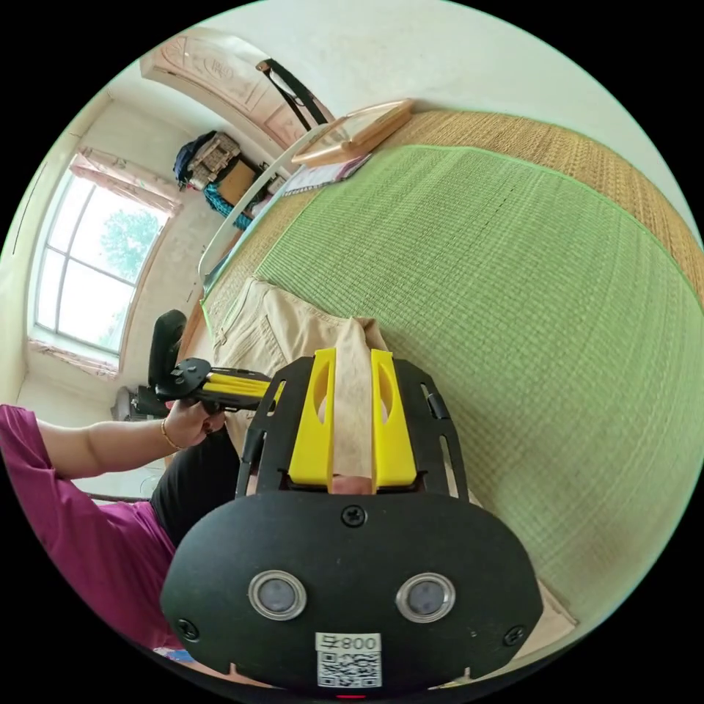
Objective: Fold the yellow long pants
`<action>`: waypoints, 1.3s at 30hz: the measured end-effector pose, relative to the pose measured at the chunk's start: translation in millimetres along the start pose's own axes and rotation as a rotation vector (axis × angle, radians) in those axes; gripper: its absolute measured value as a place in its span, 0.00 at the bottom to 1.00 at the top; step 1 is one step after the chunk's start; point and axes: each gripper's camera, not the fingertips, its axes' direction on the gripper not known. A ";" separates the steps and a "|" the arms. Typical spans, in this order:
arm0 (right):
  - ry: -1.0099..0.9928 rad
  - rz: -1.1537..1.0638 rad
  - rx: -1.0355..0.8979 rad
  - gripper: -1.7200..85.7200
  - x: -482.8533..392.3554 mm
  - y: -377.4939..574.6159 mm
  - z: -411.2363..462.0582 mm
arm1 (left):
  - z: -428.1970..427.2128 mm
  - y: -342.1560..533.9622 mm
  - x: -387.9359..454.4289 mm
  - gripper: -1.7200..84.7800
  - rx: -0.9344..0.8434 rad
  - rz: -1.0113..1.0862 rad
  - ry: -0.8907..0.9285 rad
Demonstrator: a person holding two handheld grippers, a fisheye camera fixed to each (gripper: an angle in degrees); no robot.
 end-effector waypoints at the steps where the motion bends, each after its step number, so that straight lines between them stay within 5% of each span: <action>1: 0.010 -0.003 -0.031 0.11 -1.5 -17.0 5.6 | -4.2 1.0 -5.9 0.02 -0.001 0.002 0.007; 7: 0.038 0.000 -0.086 0.08 -8.6 -59.3 -1.6 | -56.1 11.5 -63.0 0.02 0.008 0.000 0.043; 15: 0.005 0.071 -0.082 0.04 -6.0 -72.9 -37.9 | -196.6 35.3 -204.6 0.02 0.268 -0.238 -0.186; 29: -0.050 0.177 0.084 0.03 -15.9 -53.8 -109.6 | -214.4 47.8 -250.0 0.03 0.269 -0.331 -0.283; 31: -0.044 0.168 0.091 0.03 -20.0 -51.2 -118.0 | -214.2 41.5 -231.0 0.04 0.265 -0.296 -0.327; 39: 0.041 0.020 0.139 0.03 -65.8 -29.1 -152.5 | -135.8 -77.8 -67.2 0.12 0.127 0.383 -0.122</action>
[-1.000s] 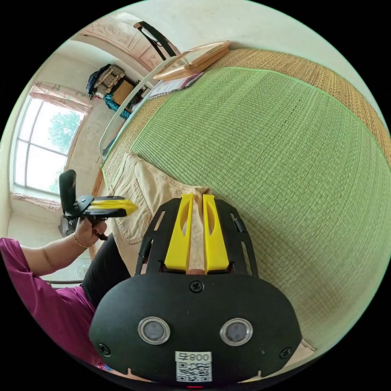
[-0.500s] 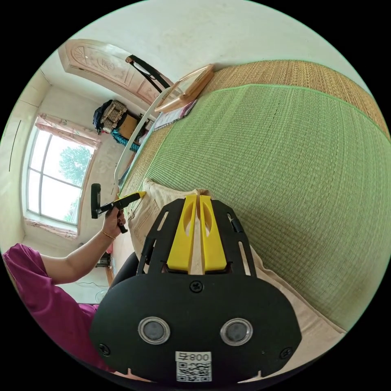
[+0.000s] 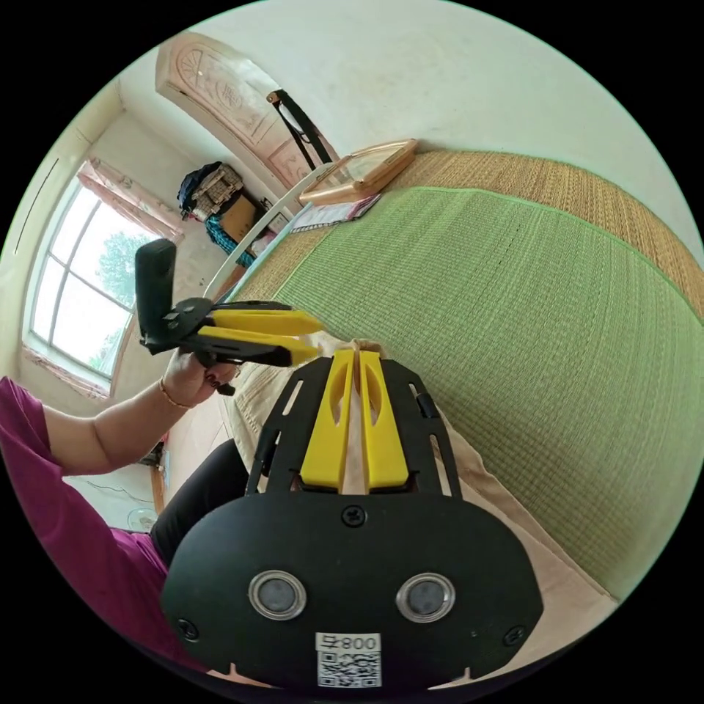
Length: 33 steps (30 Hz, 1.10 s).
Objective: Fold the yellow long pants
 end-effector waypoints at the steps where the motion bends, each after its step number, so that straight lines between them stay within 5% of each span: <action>1: 0.002 -0.010 0.007 0.03 -4.9 3.1 -5.1 | 10.2 -10.2 1.8 0.11 -0.019 0.020 0.003; 11: 0.071 0.044 0.055 0.02 -0.9 41.1 -49.5 | 117.3 -74.0 -1.9 0.05 -0.190 0.057 0.162; 20: 0.233 0.108 -0.139 0.02 -2.7 117.8 -17.8 | 195.0 -106.9 5.2 0.04 -0.293 0.020 0.156; 33: 0.231 0.238 -0.112 0.02 27.6 169.5 -45.5 | 207.1 -112.0 31.1 0.06 -0.178 0.029 0.148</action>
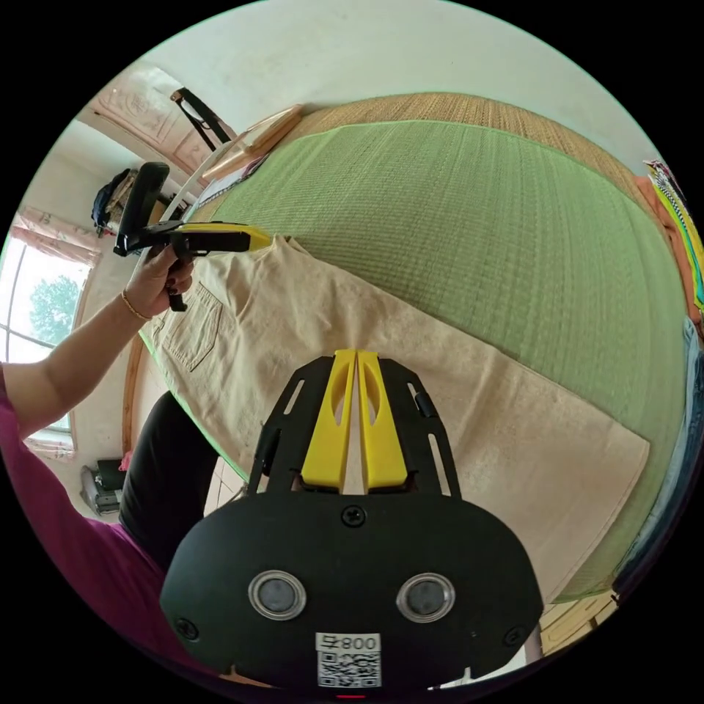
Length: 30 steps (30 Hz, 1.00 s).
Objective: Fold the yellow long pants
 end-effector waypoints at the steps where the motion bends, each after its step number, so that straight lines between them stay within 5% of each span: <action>1: 0.029 0.000 0.023 0.02 2.2 5.4 -4.1 | 1.7 -3.7 4.9 0.06 -0.008 0.020 -0.008; 5: 0.092 0.003 0.081 0.02 16.3 11.3 -18.0 | 21.5 -25.0 17.2 0.06 -0.092 0.085 -0.150; 14: 0.077 0.030 0.092 0.02 49.6 38.5 4.3 | 1.8 -0.6 -29.0 0.11 0.043 -0.115 0.021; 21: 0.084 0.036 0.111 0.02 51.3 55.6 20.8 | 17.0 -6.0 -52.6 0.05 -0.075 -0.117 0.146; 30: 0.071 0.056 0.154 0.02 53.0 74.8 42.9 | -42.8 41.5 -17.7 0.04 0.133 -0.097 -0.010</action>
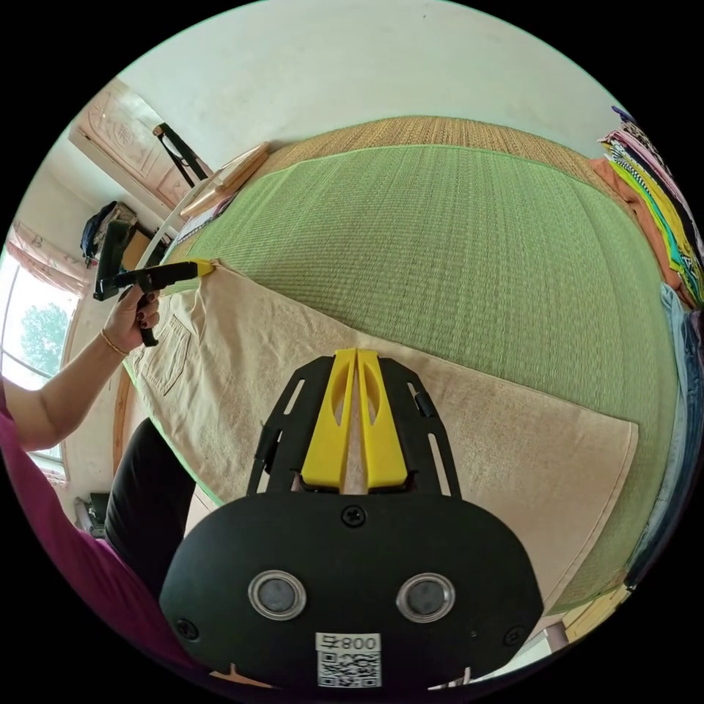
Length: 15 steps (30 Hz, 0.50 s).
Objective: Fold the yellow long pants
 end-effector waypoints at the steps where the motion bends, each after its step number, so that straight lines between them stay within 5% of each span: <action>1: 0.001 0.016 -0.001 0.02 0.5 2.2 1.7 | 1.4 0.5 -3.0 0.04 0.001 -0.013 0.010; 15: 0.133 0.162 -0.011 0.02 24.7 41.4 8.3 | 0.5 6.4 -7.1 0.04 -0.078 -0.087 -0.053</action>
